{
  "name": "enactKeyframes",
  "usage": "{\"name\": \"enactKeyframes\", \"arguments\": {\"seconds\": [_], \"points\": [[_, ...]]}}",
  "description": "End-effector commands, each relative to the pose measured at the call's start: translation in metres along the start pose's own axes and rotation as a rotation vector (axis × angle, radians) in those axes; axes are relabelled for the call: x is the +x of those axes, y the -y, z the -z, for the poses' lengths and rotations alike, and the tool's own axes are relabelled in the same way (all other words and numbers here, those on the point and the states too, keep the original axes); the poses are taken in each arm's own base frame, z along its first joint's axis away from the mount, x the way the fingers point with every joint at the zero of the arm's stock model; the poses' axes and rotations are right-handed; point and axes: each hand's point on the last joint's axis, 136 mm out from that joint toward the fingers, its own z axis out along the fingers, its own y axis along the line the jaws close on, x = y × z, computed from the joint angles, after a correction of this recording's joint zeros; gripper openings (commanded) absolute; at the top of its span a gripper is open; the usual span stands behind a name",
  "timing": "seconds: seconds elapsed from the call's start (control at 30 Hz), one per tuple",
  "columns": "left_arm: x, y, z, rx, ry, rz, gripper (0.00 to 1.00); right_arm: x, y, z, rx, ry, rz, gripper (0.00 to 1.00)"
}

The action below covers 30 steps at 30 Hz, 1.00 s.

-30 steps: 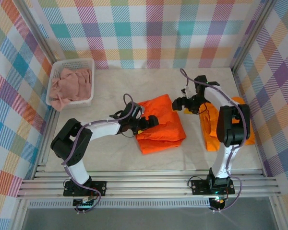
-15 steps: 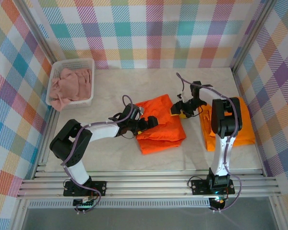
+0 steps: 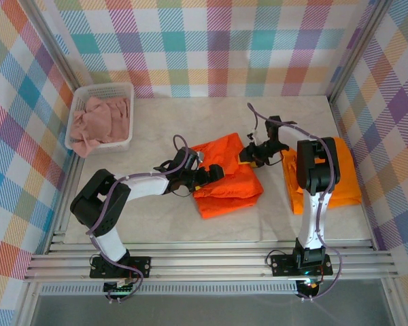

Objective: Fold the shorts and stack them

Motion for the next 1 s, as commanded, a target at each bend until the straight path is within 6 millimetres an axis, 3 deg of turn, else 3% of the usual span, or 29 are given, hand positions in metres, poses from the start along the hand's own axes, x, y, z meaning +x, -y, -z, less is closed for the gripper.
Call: {"name": "enactKeyframes", "arguments": {"seconds": [0.0, 0.1, 0.13, 0.23, 0.37, 0.57, 0.7, 0.97], "points": [[0.016, -0.027, -0.002, -0.086, -0.032, 0.031, 1.0, 0.002, -0.012, -0.009, -0.049, -0.008, 0.001, 0.32], [0.01, -0.018, 0.006, -0.068, -0.003, 0.017, 1.0, 0.002, -0.011, -0.005, 0.018, -0.001, 0.018, 0.2], [0.006, -0.012, 0.012, -0.056, 0.016, 0.009, 1.0, 0.003, -0.01, -0.002, 0.053, 0.004, 0.026, 0.11], [-0.004, 0.005, 0.031, -0.03, 0.072, -0.022, 1.0, 0.006, -0.01, 0.019, 0.165, 0.04, 0.058, 0.0], [-0.014, 0.021, 0.058, -0.024, 0.139, -0.07, 1.0, 0.014, -0.004, 0.061, 0.381, 0.082, 0.092, 0.0], [-0.018, 0.029, 0.083, -0.01, 0.196, -0.103, 1.0, 0.033, 0.001, 0.122, 0.664, 0.072, 0.116, 0.0], [-0.016, 0.029, 0.085, 0.001, 0.196, -0.106, 1.0, 0.046, 0.01, 0.159, 0.845, 0.025, 0.114, 0.0], [-0.014, 0.031, 0.081, 0.03, 0.183, -0.096, 1.0, 0.053, 0.014, 0.214, 1.056, -0.003, 0.098, 0.0]]}}
